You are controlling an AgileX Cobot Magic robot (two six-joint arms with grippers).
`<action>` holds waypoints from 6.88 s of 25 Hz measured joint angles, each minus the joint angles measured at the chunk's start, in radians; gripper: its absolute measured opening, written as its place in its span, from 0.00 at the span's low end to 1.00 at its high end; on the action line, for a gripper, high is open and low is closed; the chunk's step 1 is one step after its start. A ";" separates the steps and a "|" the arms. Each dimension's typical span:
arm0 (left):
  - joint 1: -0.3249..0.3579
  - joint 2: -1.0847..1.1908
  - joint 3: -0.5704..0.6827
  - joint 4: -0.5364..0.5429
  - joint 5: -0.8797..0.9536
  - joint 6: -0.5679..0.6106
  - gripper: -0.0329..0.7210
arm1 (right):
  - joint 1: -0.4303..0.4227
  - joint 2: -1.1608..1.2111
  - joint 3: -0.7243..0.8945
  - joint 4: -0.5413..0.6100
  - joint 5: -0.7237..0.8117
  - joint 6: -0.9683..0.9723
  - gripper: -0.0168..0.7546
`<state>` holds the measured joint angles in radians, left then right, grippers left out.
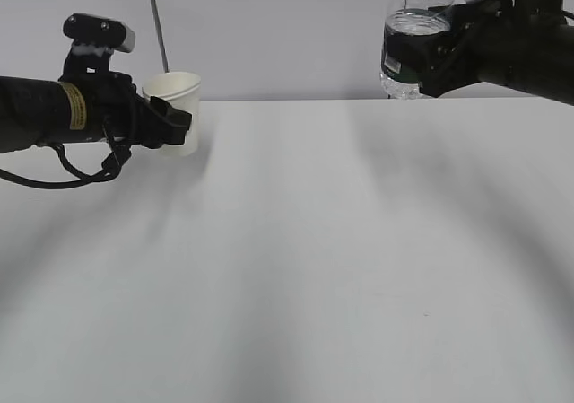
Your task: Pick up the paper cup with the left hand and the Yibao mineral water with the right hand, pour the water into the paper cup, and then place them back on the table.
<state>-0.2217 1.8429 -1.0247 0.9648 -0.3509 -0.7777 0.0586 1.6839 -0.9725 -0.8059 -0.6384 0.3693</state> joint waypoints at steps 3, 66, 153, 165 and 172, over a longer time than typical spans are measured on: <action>0.003 0.010 0.000 0.000 0.004 0.000 0.49 | 0.000 0.000 0.000 0.000 0.000 0.003 0.67; 0.003 0.218 -0.010 0.032 -0.176 0.020 0.82 | 0.000 0.000 0.000 0.000 0.000 0.112 0.67; 0.003 -0.088 -0.004 0.273 0.100 -0.324 0.82 | 0.000 0.324 -0.005 -0.030 -0.160 0.119 0.67; 0.003 -0.088 -0.003 0.273 0.101 -0.324 0.82 | 0.000 0.394 -0.005 0.049 -0.200 0.075 0.67; 0.003 -0.088 -0.003 0.273 0.101 -0.324 0.82 | 0.000 0.420 -0.005 0.051 -0.200 0.057 0.67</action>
<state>-0.2183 1.7552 -1.0275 1.2374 -0.2501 -1.1021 0.0586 2.1039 -0.9778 -0.7546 -0.8383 0.4263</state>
